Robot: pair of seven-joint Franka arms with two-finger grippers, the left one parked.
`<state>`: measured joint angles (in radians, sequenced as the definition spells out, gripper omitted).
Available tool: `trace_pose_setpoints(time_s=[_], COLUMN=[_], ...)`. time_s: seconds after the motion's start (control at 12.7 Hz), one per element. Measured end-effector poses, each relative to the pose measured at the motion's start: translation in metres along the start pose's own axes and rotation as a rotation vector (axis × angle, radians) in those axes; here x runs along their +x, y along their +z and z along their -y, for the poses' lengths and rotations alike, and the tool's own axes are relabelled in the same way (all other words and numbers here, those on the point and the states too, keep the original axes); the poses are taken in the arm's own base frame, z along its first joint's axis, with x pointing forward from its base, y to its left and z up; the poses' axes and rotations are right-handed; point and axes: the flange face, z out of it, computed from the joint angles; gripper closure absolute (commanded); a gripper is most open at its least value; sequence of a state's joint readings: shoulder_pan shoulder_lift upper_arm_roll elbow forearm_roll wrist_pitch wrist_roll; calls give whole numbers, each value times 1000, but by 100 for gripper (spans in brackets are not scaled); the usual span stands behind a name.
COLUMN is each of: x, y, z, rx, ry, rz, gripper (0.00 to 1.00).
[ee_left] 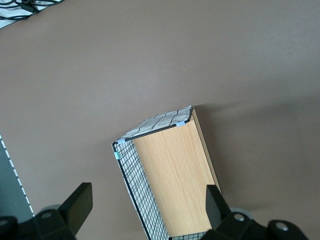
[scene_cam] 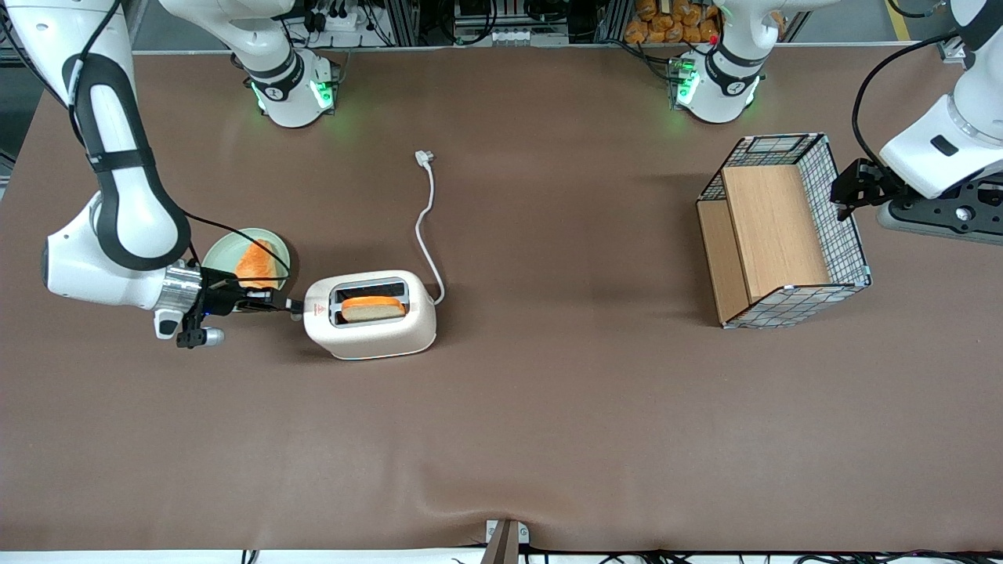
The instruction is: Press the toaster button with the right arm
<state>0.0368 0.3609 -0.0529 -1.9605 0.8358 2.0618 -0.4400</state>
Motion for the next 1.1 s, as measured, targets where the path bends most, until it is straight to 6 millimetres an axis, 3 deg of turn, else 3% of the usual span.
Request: trace_pose_setpoints(time_s=[0.71, 1.1], x=[2, 3], y=[2, 12], z=[-6, -17], rx=[17, 10], ry=[25, 19], rz=[-12, -19], gripper=[100, 100])
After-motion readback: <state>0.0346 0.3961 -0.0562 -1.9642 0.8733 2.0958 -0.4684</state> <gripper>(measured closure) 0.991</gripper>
